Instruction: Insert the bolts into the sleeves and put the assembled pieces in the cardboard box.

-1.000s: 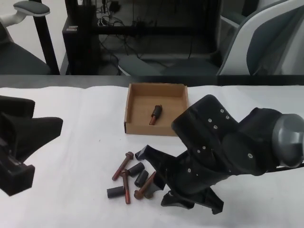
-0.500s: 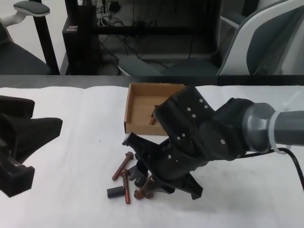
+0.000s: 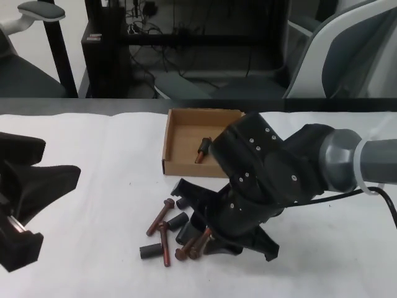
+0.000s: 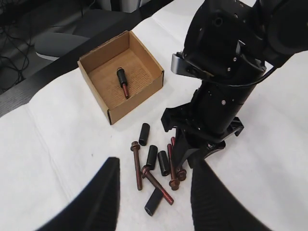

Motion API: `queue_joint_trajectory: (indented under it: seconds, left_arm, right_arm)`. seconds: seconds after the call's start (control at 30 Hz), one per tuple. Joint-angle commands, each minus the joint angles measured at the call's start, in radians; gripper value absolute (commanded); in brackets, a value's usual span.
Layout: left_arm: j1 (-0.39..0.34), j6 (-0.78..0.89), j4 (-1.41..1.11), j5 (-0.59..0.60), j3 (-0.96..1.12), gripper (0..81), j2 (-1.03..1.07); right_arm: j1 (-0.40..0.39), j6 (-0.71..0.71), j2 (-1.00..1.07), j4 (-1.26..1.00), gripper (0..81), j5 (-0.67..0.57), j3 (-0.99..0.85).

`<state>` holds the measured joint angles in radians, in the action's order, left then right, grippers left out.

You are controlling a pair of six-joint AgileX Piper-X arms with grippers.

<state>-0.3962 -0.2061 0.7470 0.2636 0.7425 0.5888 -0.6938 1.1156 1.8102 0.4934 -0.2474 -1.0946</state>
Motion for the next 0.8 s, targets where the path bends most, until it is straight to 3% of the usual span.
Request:
queue_joint_trajectory:
  seconds: [0.0, 0.77]
  left_arm:
    - [0.004, -0.004, -0.003, -0.01, 0.012, 47.3, -0.005]
    - [0.004, -0.004, -0.003, -0.01, 0.012, 47.3, -0.005]
  right_arm:
    - [0.009, -0.022, 0.001, -0.016, 37.7, 0.004, -0.014]
    - [0.013, -0.048, 0.041, 0.012, 37.7, 0.016, -0.014]
